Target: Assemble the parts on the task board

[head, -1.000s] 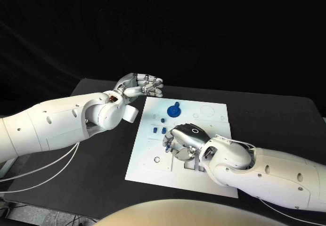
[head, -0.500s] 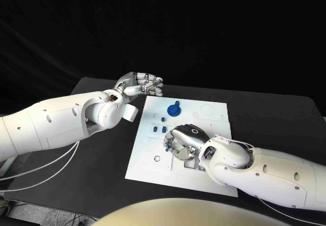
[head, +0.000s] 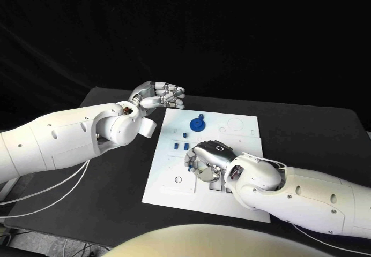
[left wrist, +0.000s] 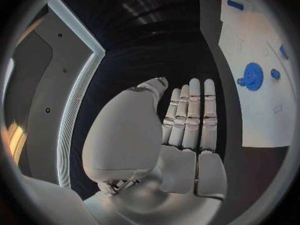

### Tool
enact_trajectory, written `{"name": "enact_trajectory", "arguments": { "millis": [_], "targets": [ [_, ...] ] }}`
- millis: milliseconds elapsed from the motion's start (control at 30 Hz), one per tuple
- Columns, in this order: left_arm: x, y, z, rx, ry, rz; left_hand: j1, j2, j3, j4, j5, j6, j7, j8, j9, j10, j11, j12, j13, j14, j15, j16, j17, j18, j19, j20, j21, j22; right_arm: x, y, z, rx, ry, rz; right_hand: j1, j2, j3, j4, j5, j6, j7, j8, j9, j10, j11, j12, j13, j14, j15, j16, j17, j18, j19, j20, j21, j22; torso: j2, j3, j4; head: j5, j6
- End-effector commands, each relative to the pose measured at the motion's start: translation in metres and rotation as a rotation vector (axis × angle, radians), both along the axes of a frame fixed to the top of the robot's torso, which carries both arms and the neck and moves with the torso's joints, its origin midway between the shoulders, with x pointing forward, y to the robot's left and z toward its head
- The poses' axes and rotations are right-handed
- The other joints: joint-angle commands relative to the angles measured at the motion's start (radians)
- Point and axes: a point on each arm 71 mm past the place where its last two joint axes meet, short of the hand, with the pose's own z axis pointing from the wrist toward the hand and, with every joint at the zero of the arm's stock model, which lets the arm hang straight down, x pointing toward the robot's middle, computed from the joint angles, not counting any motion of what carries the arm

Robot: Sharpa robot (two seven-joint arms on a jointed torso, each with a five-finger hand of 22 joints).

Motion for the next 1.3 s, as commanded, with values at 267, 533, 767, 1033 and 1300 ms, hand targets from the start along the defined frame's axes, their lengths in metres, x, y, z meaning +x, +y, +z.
{"name": "enact_trajectory", "arguments": {
  "millis": [267,533,767,1033,1300],
  "targets": [
    [-0.001,-0.002,0.001,-0.013,0.003,-0.019,0.008,0.004,0.001,-0.004,0.003,-0.001,0.005,-0.005,-0.001,-0.009,0.001,-0.004,0.000,-0.001,0.007,-0.007,0.002,0.010,0.010,-0.001,-0.006,-0.001,-0.002,0.002,-0.006,-0.058,0.004,0.019,0.013,0.025,-0.003,0.001,0.002,0.003,0.004,-0.006,0.002,0.024,-0.017,0.002,0.015,0.061,-0.007,-0.003,0.048,-0.001,-0.007,0.005,-0.007,0.108,0.000,0.0004,-0.0003,-0.003,-0.001],
    [-0.001,-0.001,0.001,-0.012,0.005,-0.018,0.008,0.005,0.001,-0.004,0.004,-0.001,0.005,-0.005,-0.001,-0.009,0.001,-0.004,0.000,-0.001,0.007,-0.008,0.003,0.010,0.010,-0.001,-0.006,-0.002,-0.003,0.002,-0.007,-0.081,0.003,0.025,0.004,0.021,-0.011,0.001,-0.003,-0.001,0.005,-0.009,0.002,0.019,-0.016,-0.003,0.015,0.060,-0.006,-0.005,0.045,0.001,-0.011,0.006,-0.015,0.105,0.000,0.0003,-0.0005,-0.001,-0.003],
    [-0.001,-0.001,0.000,-0.011,0.007,-0.018,0.008,0.005,0.001,-0.004,0.004,-0.001,0.005,-0.005,-0.001,-0.009,0.001,-0.004,0.000,-0.001,0.007,-0.008,0.003,0.010,0.010,-0.001,-0.006,-0.002,-0.002,0.002,-0.006,-0.066,-0.010,0.021,-0.028,0.000,-0.025,0.001,0.021,-0.065,0.031,-0.046,-0.011,-0.062,0.013,-0.051,-0.004,0.054,0.018,-0.014,0.025,0.011,-0.040,0.024,-0.068,0.080,-0.001,0.0002,-0.0003,-0.001,-0.002],
    [-0.001,-0.001,0.000,-0.010,0.009,-0.018,0.009,0.005,0.001,-0.004,0.003,-0.001,0.005,-0.005,-0.001,-0.010,0.002,-0.005,0.000,-0.001,0.008,-0.010,0.003,0.010,0.011,0.000,-0.007,-0.002,-0.003,0.000,-0.004,-0.039,-0.025,0.016,-0.054,-0.031,-0.055,0.000,0.021,-0.115,0.042,-0.062,-0.016,-0.185,0.036,-0.065,-0.026,0.030,0.038,-0.052,-0.051,0.036,-0.103,0.045,-0.191,0.016,-0.001,0.0006,-0.0008,-0.002,0.001],
    [-0.001,0.000,0.000,-0.008,0.011,-0.017,0.009,0.005,0.001,-0.004,0.003,-0.002,0.005,-0.005,-0.001,-0.011,0.002,-0.005,0.000,-0.001,0.008,-0.011,0.004,0.010,0.011,0.000,-0.008,-0.003,-0.006,-0.009,0.002,-0.019,-0.033,0.007,-0.060,-0.036,-0.066,0.001,0.023,-0.126,0.043,-0.066,-0.017,-0.200,0.037,-0.054,-0.027,0.029,0.039,-0.053,-0.052,0.038,-0.108,0.047,-0.206,0.009,-0.001,0.0006,-0.0012,-0.005,0.004]
  ]
}}
